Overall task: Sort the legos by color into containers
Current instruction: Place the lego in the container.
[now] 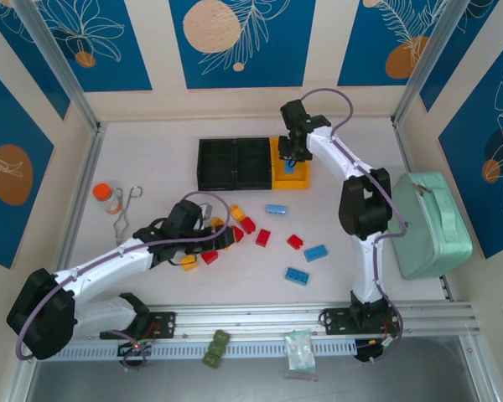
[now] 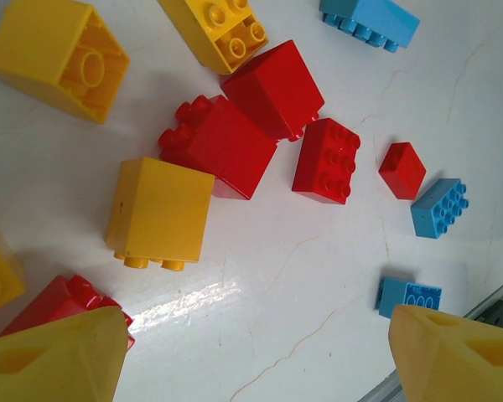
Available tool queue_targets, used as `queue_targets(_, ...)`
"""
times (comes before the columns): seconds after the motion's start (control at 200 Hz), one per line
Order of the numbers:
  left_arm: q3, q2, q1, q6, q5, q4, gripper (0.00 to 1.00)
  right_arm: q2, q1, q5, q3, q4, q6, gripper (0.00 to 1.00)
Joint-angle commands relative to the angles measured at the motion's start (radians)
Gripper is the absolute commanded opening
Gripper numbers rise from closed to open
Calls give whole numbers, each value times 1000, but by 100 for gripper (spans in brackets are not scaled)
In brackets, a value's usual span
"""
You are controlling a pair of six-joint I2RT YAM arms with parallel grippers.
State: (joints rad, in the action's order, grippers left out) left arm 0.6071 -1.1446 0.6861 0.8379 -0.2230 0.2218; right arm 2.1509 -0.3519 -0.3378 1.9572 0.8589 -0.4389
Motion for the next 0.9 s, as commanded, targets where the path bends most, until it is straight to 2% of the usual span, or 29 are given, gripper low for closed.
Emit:
queue_targets(0.0,29,1,13,11,27,39,81,71,10,-6,96,60,28,26)
queue_targets(0.16,43,-25,15,7,28,37,81,171,13,-18,201,99,37,26)
queue_targets(0.405,54,-49,14,6,25,34,81,217,21,-13,224,94,34,29)
queue_targets(0.46,53,-49,15,6,25,34,81,219,21,-12,228,98,34,31)
queue_targets(0.545,52,-49,16,9,25,33,81,217,17,-21,231,101,36,40)
queue_targets(0.605,49,-48,17,12,28,33,81,210,16,-26,233,106,35,46)
queue_targets(0.715,48,-41,17,16,34,36,81,174,11,-30,222,108,38,51)
queue_targets(0.895,59,-9,19,23,73,81,79,19,-3,-25,117,74,34,52)
